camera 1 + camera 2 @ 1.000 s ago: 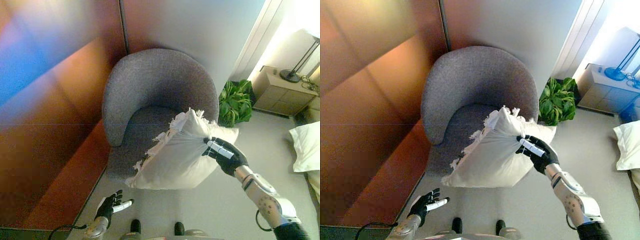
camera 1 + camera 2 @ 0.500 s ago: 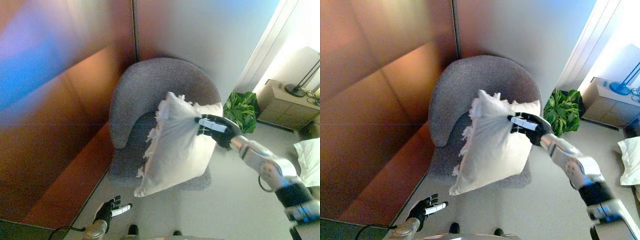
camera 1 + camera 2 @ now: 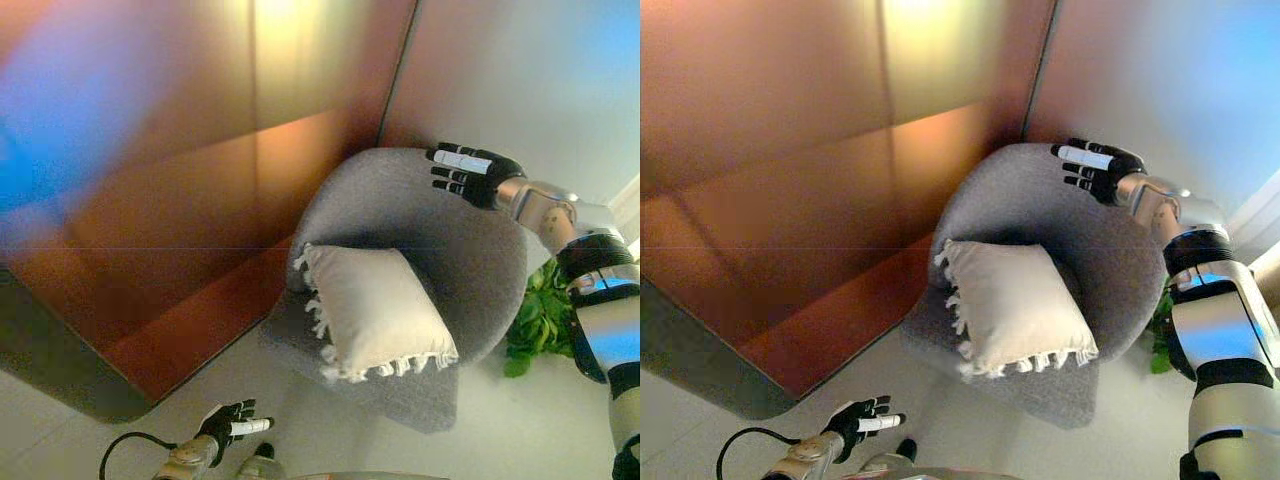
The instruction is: Pick up the pillow and put it on the sofa.
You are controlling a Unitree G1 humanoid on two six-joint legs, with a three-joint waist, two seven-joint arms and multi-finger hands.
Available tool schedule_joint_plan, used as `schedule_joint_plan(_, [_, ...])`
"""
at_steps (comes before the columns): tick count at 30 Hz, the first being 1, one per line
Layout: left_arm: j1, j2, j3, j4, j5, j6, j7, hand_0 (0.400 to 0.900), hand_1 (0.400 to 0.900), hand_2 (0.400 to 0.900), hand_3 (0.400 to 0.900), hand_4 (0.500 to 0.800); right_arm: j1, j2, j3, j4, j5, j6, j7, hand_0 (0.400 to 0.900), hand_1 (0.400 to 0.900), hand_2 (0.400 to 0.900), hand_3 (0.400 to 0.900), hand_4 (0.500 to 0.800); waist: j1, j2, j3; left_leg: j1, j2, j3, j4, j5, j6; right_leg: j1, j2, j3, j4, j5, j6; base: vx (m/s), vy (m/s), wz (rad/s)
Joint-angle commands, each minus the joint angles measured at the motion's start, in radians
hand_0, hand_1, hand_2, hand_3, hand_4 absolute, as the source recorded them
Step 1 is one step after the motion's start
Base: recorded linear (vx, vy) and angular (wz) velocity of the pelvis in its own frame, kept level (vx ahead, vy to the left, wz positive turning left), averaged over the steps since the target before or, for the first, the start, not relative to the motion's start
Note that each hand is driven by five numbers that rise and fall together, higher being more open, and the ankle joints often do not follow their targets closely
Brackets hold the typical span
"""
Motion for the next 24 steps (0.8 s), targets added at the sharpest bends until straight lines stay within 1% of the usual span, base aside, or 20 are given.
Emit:
schedule_joint_plan(1, [-0.072, 0.025, -0.039, 0.01, 0.03, -0.052, -0.02, 0.9, 0.9, 0.9, 0.9, 0.8, -0.13, -0.05, -0.004, 0.001, 0.021, -0.099, -0.043, 0.9, 0.9, 0.9, 0.9, 0.8, 0.0, -0.033, -0.05, 0.039, -0.025, 0.076, 0.005, -0.134, 0.006, -0.026, -0.002, 0.01, 0.06, -0.047, 0.011, -0.02, 0.046, -0.1])
schedule_joint_plan(4, [-0.072, 0.026, -0.034, 0.001, 0.025, -0.052, -0.02, 0.9, 0.9, 0.9, 0.9, 0.8, -0.102, -0.049, -0.028, -0.027, 0.036, -0.11, -0.054, 0.9, 0.9, 0.9, 0.9, 0.8, -0.011, -0.023, -0.047, 0.042, -0.025, 0.083, 0.003, -0.134, 0.008, -0.026, -0.004, 0.018, 0.063, -0.046, 0.014, -0.05, 0.039, -0.14])
schedule_joint_plan(6, [-0.074, 0.023, -0.032, -0.003, 0.018, -0.049, -0.019, 0.9, 0.9, 0.9, 0.9, 0.8, -0.069, -0.046, -0.048, -0.055, 0.036, -0.132, -0.069, 0.9, 0.9, 0.9, 0.9, 0.8, -0.022, -0.017, -0.045, 0.044, -0.024, 0.089, 0.002, -0.136, 0.009, -0.029, -0.006, 0.025, 0.065, -0.045, 0.016, -0.06, 0.032, -0.17])
schedule_joint_plan(9, [-0.073, 0.018, -0.021, -0.013, 0.001, -0.049, -0.016, 0.9, 0.9, 0.9, 0.9, 0.8, 0.025, -0.031, -0.089, -0.161, 0.063, -0.171, -0.125, 0.9, 0.9, 0.9, 0.9, 0.8, -0.049, -0.004, -0.036, 0.049, -0.023, 0.102, 0.002, -0.138, 0.013, -0.035, -0.008, 0.044, 0.072, -0.044, 0.018, -0.07, 0.044, -0.26])
schedule_joint_plan(10, [-0.071, 0.013, -0.014, -0.016, -0.008, -0.052, -0.011, 0.9, 0.9, 0.9, 0.9, 0.8, 0.079, -0.016, -0.112, -0.223, 0.049, -0.206, -0.165, 0.9, 0.9, 0.9, 0.9, 0.8, -0.064, 0.004, -0.031, 0.05, -0.022, 0.108, 0.003, -0.14, 0.014, -0.04, -0.009, 0.053, 0.076, -0.044, 0.019, -0.07, 0.039, -0.25])
schedule_joint_plan(11, [-0.069, 0.011, -0.012, -0.019, -0.011, -0.052, -0.007, 0.9, 0.9, 0.9, 0.9, 0.8, 0.107, -0.008, -0.122, -0.252, 0.049, -0.213, -0.171, 0.9, 0.9, 0.9, 0.9, 0.8, -0.068, 0.006, -0.029, 0.051, -0.022, 0.111, 0.003, -0.141, 0.015, -0.042, -0.01, 0.057, 0.077, -0.044, 0.02, -0.09, 0.047, -0.31])
schedule_joint_plan(12, [-0.067, 0.003, -0.005, -0.024, -0.014, -0.053, 0.002, 0.9, 0.9, 0.9, 0.9, 0.8, 0.175, 0.016, -0.146, -0.325, 0.066, -0.237, -0.198, 0.9, 0.9, 0.9, 0.9, 0.8, -0.084, 0.012, -0.023, 0.052, -0.021, 0.117, 0.004, -0.142, 0.018, -0.046, -0.009, 0.069, 0.079, -0.044, 0.02, -0.07, 0.032, -0.25])
schedule_joint_plan(14, [-0.063, -0.008, 0.011, -0.028, -0.015, -0.05, 0.017, 0.9, 0.9, 0.9, 0.9, 0.8, 0.302, 0.065, -0.192, -0.451, 0.049, -0.267, -0.234, 0.9, 0.9, 0.9, 0.9, 0.8, -0.11, 0.02, -0.015, 0.056, -0.019, 0.129, 0.004, -0.147, 0.022, -0.053, -0.008, 0.088, 0.083, -0.045, 0.021, -0.07, 0.029, -0.28])
schedule_joint_plan(15, [-0.062, -0.01, 0.018, -0.027, -0.015, -0.052, 0.021, 0.9, 0.9, 0.9, 0.9, 0.8, 0.358, 0.091, -0.208, -0.502, 0.043, -0.288, -0.264, 0.9, 0.9, 0.9, 0.9, 0.8, -0.122, 0.023, -0.012, 0.056, -0.018, 0.135, 0.004, -0.149, 0.023, -0.057, -0.007, 0.098, 0.084, -0.045, 0.021, -0.07, 0.024, -0.29])
schedule_joint_plan(18, [-0.055, -0.024, 0.05, -0.027, -0.023, -0.057, 0.042, 0.9, 0.9, 0.9, 0.9, 0.8, 0.563, 0.178, -0.252, -0.643, -0.052, -0.347, -0.305, 0.9, 0.9, 0.9, 0.9, 0.8, -0.17, 0.032, -0.001, 0.058, -0.014, 0.161, 0.006, -0.156, 0.028, -0.071, -0.004, 0.131, 0.089, -0.045, 0.024, -0.09, 0.033, -0.33])
schedule_joint_plan(20, [-0.048, -0.032, 0.056, -0.037, -0.03, -0.055, 0.055, 0.9, 0.9, 0.9, 0.9, 0.8, 0.649, 0.2, -0.274, -0.661, -0.092, -0.378, -0.304, 0.9, 0.9, 0.9, 0.9, 0.8, -0.187, 0.036, 0.002, 0.06, -0.014, 0.173, 0.008, -0.16, 0.031, -0.077, -0.002, 0.146, 0.092, -0.046, 0.025, -0.08, 0.039, -0.28])
schedule_joint_plan(21, [-0.044, -0.036, 0.063, -0.04, -0.034, -0.059, 0.06, 0.9, 0.9, 0.9, 0.9, 0.8, 0.709, 0.216, -0.289, -0.652, -0.094, -0.377, -0.305, 0.9, 0.9, 0.9, 0.9, 0.8, -0.2, 0.038, 0.005, 0.062, -0.014, 0.182, 0.01, -0.163, 0.032, -0.081, -0.001, 0.152, 0.094, -0.047, 0.027, -0.07, 0.039, -0.23])
schedule_joint_plan(23, [-0.033, -0.041, 0.071, -0.046, -0.035, -0.064, 0.062, 0.9, 0.9, 0.9, 0.9, 0.8, 0.781, 0.238, -0.299, -0.62, -0.141, -0.403, -0.306, 0.9, 0.9, 0.9, 0.9, 0.8, -0.209, 0.041, 0.005, 0.065, -0.016, 0.188, 0.011, -0.168, 0.034, -0.081, 0.0, 0.16, 0.093, -0.047, 0.028, -0.05, 0.03, -0.21])
schedule_joint_plan(24, [-0.023, -0.047, 0.076, -0.052, -0.033, -0.07, 0.068, 0.9, 0.9, 0.9, 0.9, 0.8, 0.833, 0.253, -0.304, -0.588, -0.139, -0.388, -0.32, 0.9, 0.9, 0.9, 0.9, 0.8, -0.215, 0.043, 0.005, 0.068, -0.018, 0.19, 0.011, -0.171, 0.036, -0.08, 0.001, 0.165, 0.09, -0.047, 0.029, -0.04, 0.019, -0.2])
